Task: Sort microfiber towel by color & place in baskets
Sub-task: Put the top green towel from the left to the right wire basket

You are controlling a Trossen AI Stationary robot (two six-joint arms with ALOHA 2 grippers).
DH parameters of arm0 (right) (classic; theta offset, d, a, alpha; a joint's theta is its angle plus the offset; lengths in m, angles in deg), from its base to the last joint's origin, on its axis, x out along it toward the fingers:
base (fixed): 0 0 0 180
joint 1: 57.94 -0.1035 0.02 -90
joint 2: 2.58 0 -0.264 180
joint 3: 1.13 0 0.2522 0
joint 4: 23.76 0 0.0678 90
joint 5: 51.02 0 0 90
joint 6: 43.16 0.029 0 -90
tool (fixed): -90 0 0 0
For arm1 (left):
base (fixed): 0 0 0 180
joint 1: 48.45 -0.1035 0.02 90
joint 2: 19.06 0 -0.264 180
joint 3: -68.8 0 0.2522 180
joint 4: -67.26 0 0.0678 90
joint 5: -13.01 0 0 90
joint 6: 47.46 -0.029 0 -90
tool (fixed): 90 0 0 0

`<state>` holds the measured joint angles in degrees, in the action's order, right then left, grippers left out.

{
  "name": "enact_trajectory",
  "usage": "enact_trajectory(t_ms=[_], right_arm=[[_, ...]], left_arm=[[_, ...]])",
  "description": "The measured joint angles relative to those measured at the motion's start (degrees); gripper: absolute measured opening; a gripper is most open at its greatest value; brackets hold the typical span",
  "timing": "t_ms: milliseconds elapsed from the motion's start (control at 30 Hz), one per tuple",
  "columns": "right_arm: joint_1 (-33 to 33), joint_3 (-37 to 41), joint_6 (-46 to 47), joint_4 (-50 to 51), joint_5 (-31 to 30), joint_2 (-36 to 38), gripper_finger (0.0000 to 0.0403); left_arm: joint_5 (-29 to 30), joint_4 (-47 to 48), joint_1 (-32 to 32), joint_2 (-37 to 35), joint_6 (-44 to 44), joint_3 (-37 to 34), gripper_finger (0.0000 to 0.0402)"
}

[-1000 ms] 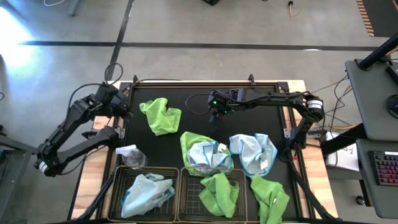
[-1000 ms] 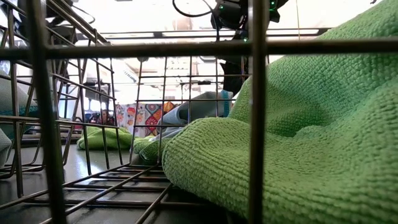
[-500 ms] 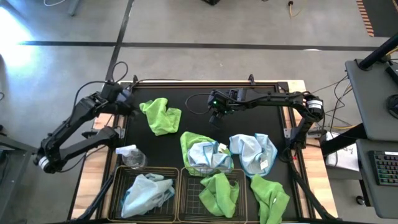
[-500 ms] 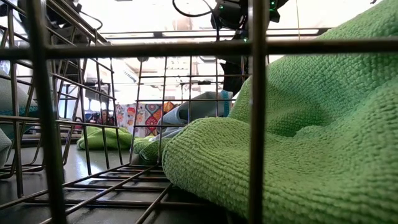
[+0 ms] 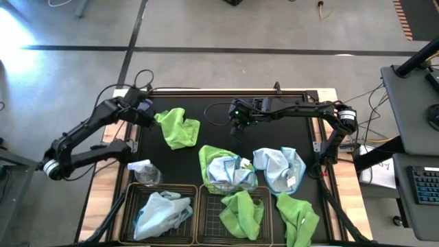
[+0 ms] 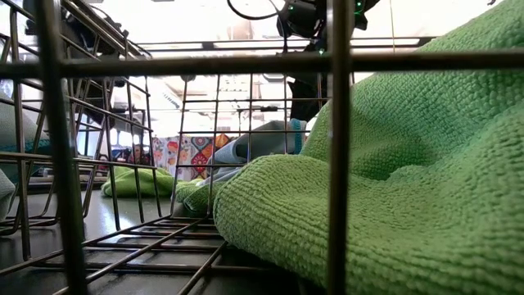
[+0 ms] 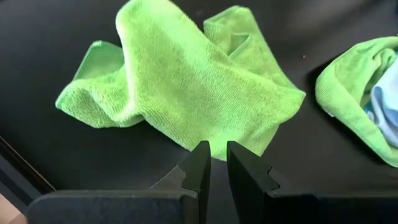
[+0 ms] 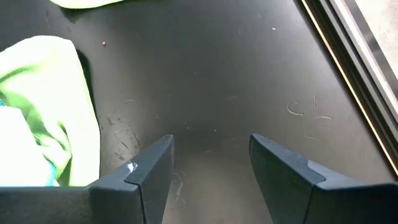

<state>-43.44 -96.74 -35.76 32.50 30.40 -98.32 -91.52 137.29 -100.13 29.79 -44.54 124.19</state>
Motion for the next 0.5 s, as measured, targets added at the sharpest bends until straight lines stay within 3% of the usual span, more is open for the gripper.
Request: enact_trajectory(t_ms=[500], right_arm=[[0.0, 0.0, -0.1, -0.1, 0.0, 0.0, 0.0206]], left_arm=[[0.0, -6.2, 0.0, 12.2, 0.8, 0.0, 0.0039]])
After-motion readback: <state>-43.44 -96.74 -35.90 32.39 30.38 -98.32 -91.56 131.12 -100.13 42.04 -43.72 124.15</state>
